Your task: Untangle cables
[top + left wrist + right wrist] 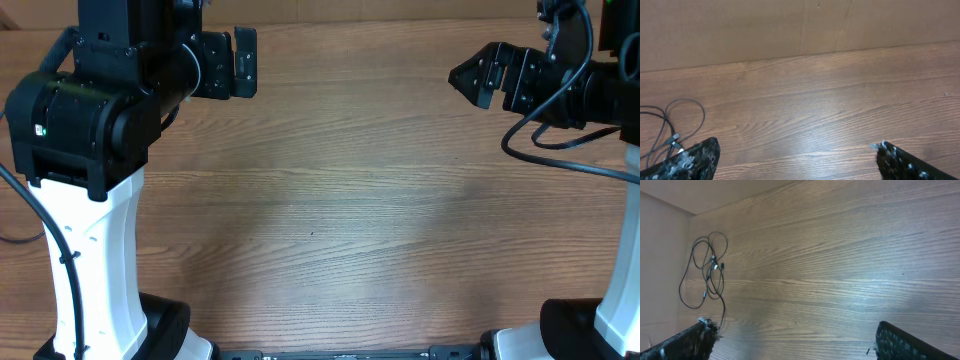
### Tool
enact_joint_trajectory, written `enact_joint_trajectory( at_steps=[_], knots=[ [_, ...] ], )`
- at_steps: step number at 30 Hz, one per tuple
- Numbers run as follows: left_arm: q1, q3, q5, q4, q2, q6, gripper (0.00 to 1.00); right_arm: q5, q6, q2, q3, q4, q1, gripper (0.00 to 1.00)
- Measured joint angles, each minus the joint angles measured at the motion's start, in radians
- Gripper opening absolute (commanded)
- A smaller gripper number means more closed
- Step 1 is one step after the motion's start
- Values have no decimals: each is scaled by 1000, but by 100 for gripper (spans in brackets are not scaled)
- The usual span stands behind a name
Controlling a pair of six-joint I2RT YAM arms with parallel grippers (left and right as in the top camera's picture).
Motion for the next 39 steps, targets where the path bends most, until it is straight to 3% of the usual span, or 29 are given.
enact_joint_trajectory(
  at_steps=[16,21,24,29,36,39],
  knots=[
    [0,0,0,0,0,0,100,-2,7,-19,-1,13,2,100],
    [0,0,0,0,0,0,100,120,6,-135,-67,187,35,100],
    [0,0,0,0,0,0,100,188,-8,-269,-229,388,48,100],
    [0,0,0,-3,0,3,100,238,-54,-542,-716,885,48,100],
    [0,0,0,-2,0,3,100,257,-114,-851,-1339,1440,47,100],
    [0,0,0,-2,0,3,99,257,-123,-974,-1541,1572,43,100]
  ],
)
